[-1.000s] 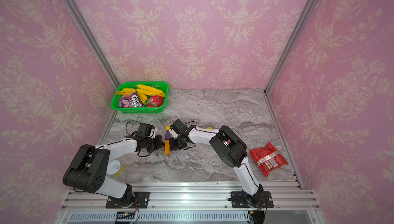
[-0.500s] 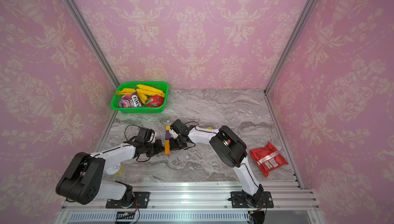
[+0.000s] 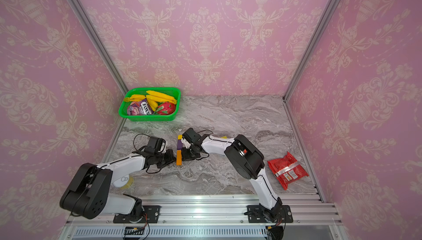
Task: Assemble the letter p with building blocks
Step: Assemble the building block at the center of the board.
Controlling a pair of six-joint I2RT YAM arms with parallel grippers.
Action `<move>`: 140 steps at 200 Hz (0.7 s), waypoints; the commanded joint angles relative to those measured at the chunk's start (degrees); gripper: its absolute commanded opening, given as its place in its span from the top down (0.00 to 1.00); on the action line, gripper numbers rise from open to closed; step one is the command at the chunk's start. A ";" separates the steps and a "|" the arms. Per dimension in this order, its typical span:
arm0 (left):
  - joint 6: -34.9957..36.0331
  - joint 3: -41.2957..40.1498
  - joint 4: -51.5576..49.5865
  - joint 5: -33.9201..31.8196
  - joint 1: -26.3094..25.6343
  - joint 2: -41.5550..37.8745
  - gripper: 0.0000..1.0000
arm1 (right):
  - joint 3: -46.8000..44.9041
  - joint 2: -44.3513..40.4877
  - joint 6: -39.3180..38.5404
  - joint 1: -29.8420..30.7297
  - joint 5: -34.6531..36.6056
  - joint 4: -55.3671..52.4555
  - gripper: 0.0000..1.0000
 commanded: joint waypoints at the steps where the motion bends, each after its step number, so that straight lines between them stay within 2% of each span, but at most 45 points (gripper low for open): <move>1: 0.15 0.04 -4.17 -2.51 -0.63 1.93 1.00 | 0.61 3.13 0.54 0.15 1.83 -3.08 0.90; 67: 0.32 1.21 -4.17 -2.43 -0.62 3.06 1.00 | 0.95 3.35 0.37 0.02 1.77 -3.26 0.90; 140: -0.37 -0.38 -4.75 -2.96 -0.62 0.14 1.00 | 1.22 3.80 0.34 -0.33 1.75 -3.26 0.90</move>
